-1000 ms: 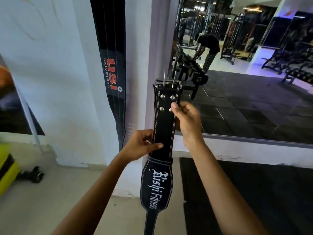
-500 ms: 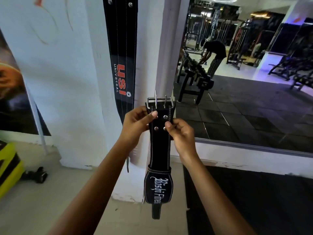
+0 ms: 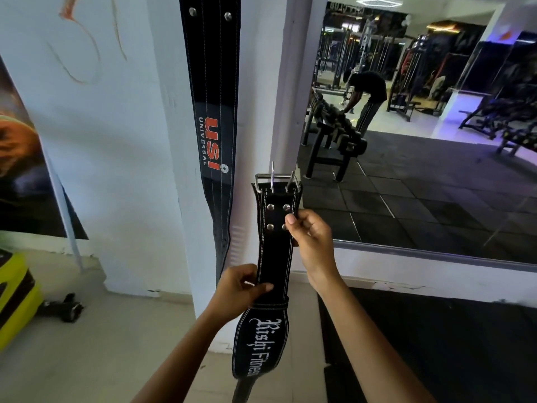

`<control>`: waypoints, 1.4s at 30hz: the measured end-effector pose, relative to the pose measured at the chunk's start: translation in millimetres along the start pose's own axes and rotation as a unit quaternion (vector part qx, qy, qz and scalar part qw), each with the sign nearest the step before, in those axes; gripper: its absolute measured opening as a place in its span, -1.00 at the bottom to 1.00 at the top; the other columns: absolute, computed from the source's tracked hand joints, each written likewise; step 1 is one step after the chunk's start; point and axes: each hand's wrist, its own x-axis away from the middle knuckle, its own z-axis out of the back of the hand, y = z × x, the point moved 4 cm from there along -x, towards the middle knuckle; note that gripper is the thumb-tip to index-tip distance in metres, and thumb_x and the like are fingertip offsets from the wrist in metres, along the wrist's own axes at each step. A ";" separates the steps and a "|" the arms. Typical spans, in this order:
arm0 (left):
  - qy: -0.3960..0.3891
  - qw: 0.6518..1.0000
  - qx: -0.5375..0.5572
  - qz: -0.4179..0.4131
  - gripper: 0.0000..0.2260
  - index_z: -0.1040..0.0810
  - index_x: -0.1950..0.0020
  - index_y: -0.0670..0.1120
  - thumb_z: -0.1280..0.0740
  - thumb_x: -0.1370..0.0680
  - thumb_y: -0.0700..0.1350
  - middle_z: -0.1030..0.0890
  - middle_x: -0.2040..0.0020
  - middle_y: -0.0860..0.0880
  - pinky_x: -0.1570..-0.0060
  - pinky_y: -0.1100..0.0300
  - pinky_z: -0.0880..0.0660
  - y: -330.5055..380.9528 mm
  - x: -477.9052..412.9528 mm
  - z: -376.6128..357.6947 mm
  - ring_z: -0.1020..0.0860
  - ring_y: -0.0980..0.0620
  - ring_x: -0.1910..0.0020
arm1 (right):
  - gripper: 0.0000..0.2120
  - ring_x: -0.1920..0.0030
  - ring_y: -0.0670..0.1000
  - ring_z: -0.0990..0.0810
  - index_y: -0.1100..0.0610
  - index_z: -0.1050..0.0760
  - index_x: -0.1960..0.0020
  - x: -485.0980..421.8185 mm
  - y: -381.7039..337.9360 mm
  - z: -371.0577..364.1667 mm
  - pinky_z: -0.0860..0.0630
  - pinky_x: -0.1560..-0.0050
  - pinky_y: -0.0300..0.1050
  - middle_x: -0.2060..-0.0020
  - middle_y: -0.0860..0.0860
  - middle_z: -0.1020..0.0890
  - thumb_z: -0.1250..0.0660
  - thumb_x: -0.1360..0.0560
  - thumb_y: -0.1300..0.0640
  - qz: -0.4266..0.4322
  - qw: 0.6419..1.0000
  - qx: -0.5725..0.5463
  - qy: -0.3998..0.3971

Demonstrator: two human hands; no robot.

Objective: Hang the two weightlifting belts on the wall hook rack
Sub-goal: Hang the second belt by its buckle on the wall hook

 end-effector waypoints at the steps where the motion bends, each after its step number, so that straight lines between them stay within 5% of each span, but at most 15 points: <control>1: 0.019 1.000 0.015 -0.018 -0.72 -0.56 0.11 -0.31 -0.50 -0.40 -0.10 -0.60 0.16 -0.40 0.06 -0.09 -0.61 12.1 -4.6 6.3 -0.62 -0.23 0.20 | -0.92 0.25 -0.22 -0.63 0.09 -0.54 0.11 -2.3 0.0 -3.0 -0.52 0.16 -0.38 0.27 -0.06 -0.63 -0.34 -0.52 0.25 0.000 1.000 -0.001 -0.003; 3: 0.080 0.993 0.061 -0.066 -0.78 -0.54 -0.03 -0.26 -0.46 -0.45 -0.21 -0.62 0.16 -0.33 0.12 -0.07 -0.60 42.3 -15.9 22.3 -0.64 -0.13 0.19 | -0.91 0.24 -0.17 -0.61 0.09 -0.54 0.10 -8.8 -0.9 -8.7 -0.51 0.11 -0.29 0.29 -0.09 -0.62 -0.36 -0.51 0.26 0.005 1.000 0.005 -0.008; 5: 0.136 0.980 0.092 -0.109 -0.62 -0.45 -0.25 -0.17 -0.43 -0.47 -0.27 -0.62 0.21 -0.17 0.19 0.14 -0.57 72.7 -26.1 41.5 -0.63 0.03 0.23 | -0.89 0.18 -0.13 -0.62 0.10 -0.54 0.03 -14.8 -2.3 -17.1 -0.54 0.05 -0.15 0.26 -0.09 -0.64 -0.39 -0.48 0.26 0.011 1.000 0.012 -0.021; 8: 0.145 0.976 0.057 -0.155 -0.44 -0.29 -0.46 -0.11 -0.39 -0.50 -0.27 -0.53 0.29 0.01 0.22 0.29 -0.51 96.6 -41.1 64.7 -0.54 0.16 0.30 | -0.61 0.04 0.03 -0.66 0.08 -0.41 -0.21 -21.8 -6.8 -31.2 -0.59 -0.11 0.08 0.13 0.04 -0.68 -0.42 -0.43 0.24 0.019 0.999 -0.010 -0.040; 11: 0.116 0.979 0.079 -0.149 -0.50 -0.36 -0.43 -0.09 -0.37 -0.50 -0.24 -0.64 0.24 0.09 0.14 0.16 -0.60 103.7 -45.0 78.9 -0.64 0.11 0.19 | -0.37 0.05 0.04 -0.65 -0.05 -0.23 -0.40 -30.5 -15.2 -43.1 -0.59 -0.09 -0.04 0.15 0.16 -0.65 -0.40 -0.46 0.30 0.012 0.998 -0.022 -0.066; 16: 0.157 0.965 0.167 -0.127 -0.60 -0.57 -0.24 -0.04 -0.48 -0.42 -0.07 -0.62 -0.08 -0.16 -0.08 -0.20 -0.57 106.1 -52.8 100.6 -0.62 -0.13 -0.10 | -0.73 -0.01 0.11 -0.68 0.07 -0.55 -0.14 -49.0 -32.6 -66.1 -0.61 -0.11 0.00 0.04 0.19 -0.69 -0.41 -0.47 0.27 0.007 0.997 -0.025 -0.078; 19: 0.214 0.962 0.109 -0.130 -0.60 -0.59 -0.20 0.01 -0.48 -0.39 0.06 -0.48 -0.25 -0.05 -0.13 -0.18 -0.55 117.7 -62.4 120.2 -0.49 -0.02 -0.27 | -0.77 -0.07 0.13 -0.67 -0.06 -0.57 -0.09 -62.6 -43.3 -80.8 -0.59 -0.15 0.06 0.00 0.13 -0.69 -0.43 -0.46 0.16 0.039 0.995 -0.005 -0.088; 23: 0.207 0.953 0.077 -0.206 -0.66 -0.58 -0.21 -0.03 -0.41 -0.46 0.01 -0.67 -0.13 -0.03 -0.13 -0.25 -0.52 154.2 -81.4 148.1 -0.60 -0.04 -0.18 | -0.57 -0.24 0.09 -0.55 -0.27 -0.47 -0.16 -88.7 -68.3 -104.5 -0.54 -0.24 0.11 -0.22 0.13 -0.50 -0.42 -0.30 -0.18 0.063 0.996 0.015 -0.065; 30: 0.259 0.921 -0.009 -0.292 -0.63 -0.48 -0.32 0.01 -0.38 -0.52 -0.08 -0.68 -0.07 -0.05 -0.06 -0.03 -0.61 225.0 -120.4 190.2 -0.65 0.07 -0.05 | -0.54 -0.25 0.06 -0.56 0.00 -0.36 -0.41 -142.7 -141.0 -142.6 -0.51 -0.27 0.15 -0.28 0.03 -0.55 -0.33 -0.54 0.17 0.227 0.972 0.051 -0.042; 33: 0.263 0.907 -0.040 -0.327 -0.55 -0.38 -0.41 0.09 -0.36 -0.53 -0.08 -0.68 -0.07 -0.05 -0.05 0.09 -0.61 264.3 -141.2 209.8 -0.65 0.10 -0.05 | -0.49 -0.25 0.05 -0.56 -0.06 -0.30 -0.46 -167.7 -175.0 -156.1 -0.52 -0.27 0.09 -0.31 0.00 -0.52 -0.32 -0.55 0.15 0.262 0.963 0.053 -0.024; 42: 0.265 0.872 -0.024 -0.410 -0.57 -0.45 -0.37 0.05 -0.37 -0.52 -0.18 -0.69 -0.06 -0.07 -0.07 0.07 -0.60 410.4 -197.6 251.7 -0.67 0.06 0.01 | -0.60 0.01 -0.06 -0.66 0.05 -0.46 -0.37 -239.0 -315.2 -172.9 -0.57 -0.14 -0.14 0.00 -0.04 -0.70 -0.32 -0.54 0.13 0.333 0.939 0.030 0.075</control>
